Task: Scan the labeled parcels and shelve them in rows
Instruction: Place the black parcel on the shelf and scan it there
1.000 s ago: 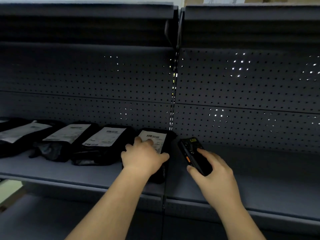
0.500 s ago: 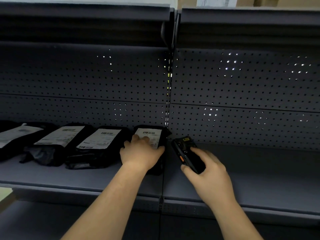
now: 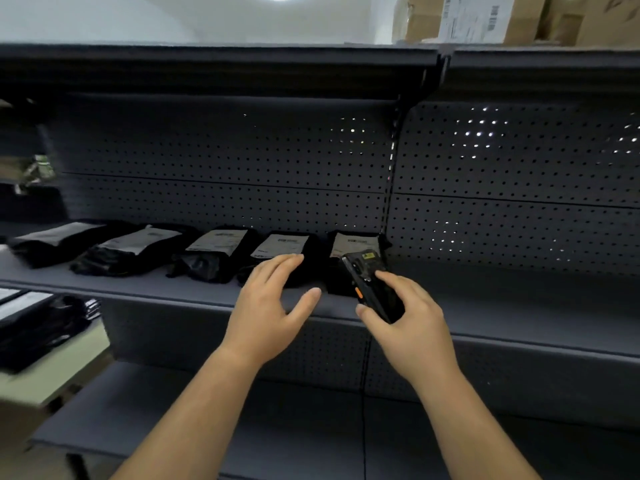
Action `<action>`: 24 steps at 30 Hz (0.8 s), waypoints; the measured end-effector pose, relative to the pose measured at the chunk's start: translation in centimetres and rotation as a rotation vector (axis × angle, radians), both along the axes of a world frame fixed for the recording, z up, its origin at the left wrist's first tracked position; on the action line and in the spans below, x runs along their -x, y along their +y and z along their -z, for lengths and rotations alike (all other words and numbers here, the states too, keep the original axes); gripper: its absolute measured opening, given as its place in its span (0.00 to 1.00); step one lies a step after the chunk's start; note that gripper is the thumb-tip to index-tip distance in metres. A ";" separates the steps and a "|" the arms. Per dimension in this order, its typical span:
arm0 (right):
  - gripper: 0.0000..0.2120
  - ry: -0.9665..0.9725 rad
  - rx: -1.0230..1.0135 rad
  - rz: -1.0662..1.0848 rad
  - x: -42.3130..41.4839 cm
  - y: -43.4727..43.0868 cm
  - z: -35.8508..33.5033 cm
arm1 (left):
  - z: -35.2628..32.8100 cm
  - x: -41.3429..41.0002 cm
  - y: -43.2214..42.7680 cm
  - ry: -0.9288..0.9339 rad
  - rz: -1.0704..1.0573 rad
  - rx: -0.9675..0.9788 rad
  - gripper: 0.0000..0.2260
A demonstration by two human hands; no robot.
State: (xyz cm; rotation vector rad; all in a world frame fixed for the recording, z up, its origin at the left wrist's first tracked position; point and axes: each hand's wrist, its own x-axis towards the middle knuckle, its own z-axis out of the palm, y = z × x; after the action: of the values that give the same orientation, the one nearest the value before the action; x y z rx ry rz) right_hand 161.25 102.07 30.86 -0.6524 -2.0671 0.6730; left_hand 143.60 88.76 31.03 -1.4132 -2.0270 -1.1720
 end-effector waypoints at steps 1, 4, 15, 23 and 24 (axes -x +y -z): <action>0.25 0.003 -0.002 -0.011 0.9 -2.1 0.1 | 0.3 0.7 -2.3 0.004 -0.002 -0.012 0.29; 0.25 -0.003 -0.004 -0.036 4.3 -9.2 0.9 | 1.5 3.9 -9.9 -0.002 -0.024 -0.021 0.28; 0.26 -0.098 0.064 -0.286 22.3 -32.0 4.2 | 5.7 18.2 -36.1 -0.083 -0.285 0.007 0.24; 0.25 -0.119 0.080 -0.596 39.9 -42.9 6.4 | 8.8 30.0 -50.1 -0.179 -0.593 0.027 0.26; 0.25 -0.121 0.081 -0.634 42.3 -44.4 6.4 | 8.5 31.4 -51.8 -0.183 -0.628 0.029 0.26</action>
State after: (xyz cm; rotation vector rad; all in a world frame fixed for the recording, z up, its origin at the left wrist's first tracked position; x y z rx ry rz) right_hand 118.99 57.70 24.46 -0.0616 -2.3816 1.0947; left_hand 112.21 36.96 22.53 -0.6009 -2.3645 -1.0085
